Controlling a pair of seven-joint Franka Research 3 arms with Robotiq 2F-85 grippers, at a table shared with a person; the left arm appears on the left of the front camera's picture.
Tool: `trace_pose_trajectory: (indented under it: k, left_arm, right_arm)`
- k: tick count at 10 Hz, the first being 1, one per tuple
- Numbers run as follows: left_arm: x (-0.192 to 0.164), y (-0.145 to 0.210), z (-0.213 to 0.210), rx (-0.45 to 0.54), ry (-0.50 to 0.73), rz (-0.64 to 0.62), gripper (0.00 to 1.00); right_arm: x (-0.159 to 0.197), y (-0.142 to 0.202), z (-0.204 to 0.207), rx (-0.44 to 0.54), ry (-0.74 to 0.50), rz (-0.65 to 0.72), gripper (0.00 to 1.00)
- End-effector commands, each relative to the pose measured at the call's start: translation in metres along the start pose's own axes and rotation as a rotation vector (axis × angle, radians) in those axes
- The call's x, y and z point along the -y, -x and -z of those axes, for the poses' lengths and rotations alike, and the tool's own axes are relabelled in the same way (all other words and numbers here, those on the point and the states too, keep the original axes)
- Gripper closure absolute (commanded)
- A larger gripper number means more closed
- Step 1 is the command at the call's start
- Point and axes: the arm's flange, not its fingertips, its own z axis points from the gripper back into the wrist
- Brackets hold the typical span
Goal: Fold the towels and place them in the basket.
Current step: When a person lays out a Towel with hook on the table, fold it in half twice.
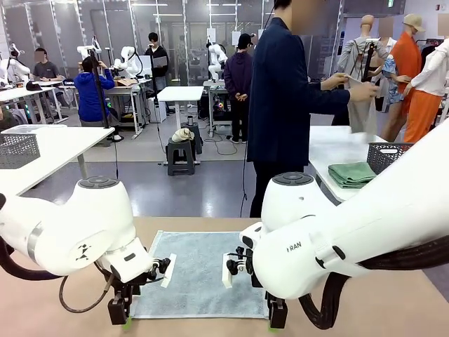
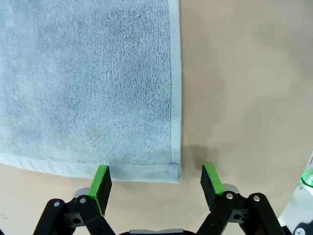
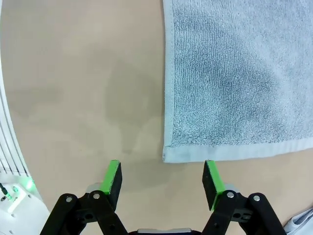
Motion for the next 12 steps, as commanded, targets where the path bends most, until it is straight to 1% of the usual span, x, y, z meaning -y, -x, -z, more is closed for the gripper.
trace_pose_trajectory:
  k: [1,3,4,9,10,11,12]
  left_arm:
    - [-0.003,-0.009,-0.001,0.002,0.023,-0.017,0.07]
    - [-0.002,-0.015,-0.001,0.004,0.02,-0.004,0.07]
    - [-0.002,-0.016,-0.001,0.004,0.022,-0.004,0.07]
    - [-0.003,-0.018,0.002,0.01,0.034,-0.004,0.07]
    - [-0.003,-0.018,0.001,0.007,0.021,0.004,0.2]
    - [-0.002,-0.019,0.0,0.014,0.009,0.004,0.26]
    - [-0.002,-0.019,-0.001,0.014,0.006,-0.001,0.4]
  right_arm:
    - [0.003,-0.006,0.009,-0.008,0.023,0.012,0.17]
    - [0.003,-0.007,0.013,-0.009,0.031,0.005,0.17]
    - [0.003,-0.009,0.015,-0.004,0.055,0.006,0.17]
    - [0.007,-0.01,0.023,0.0,0.066,0.007,0.17]
    - [0.007,-0.01,0.022,0.002,0.069,0.006,0.17]
    - [0.007,-0.01,0.022,0.006,0.075,0.005,0.36]
    - [0.007,-0.011,0.022,0.011,0.084,0.004,0.37]
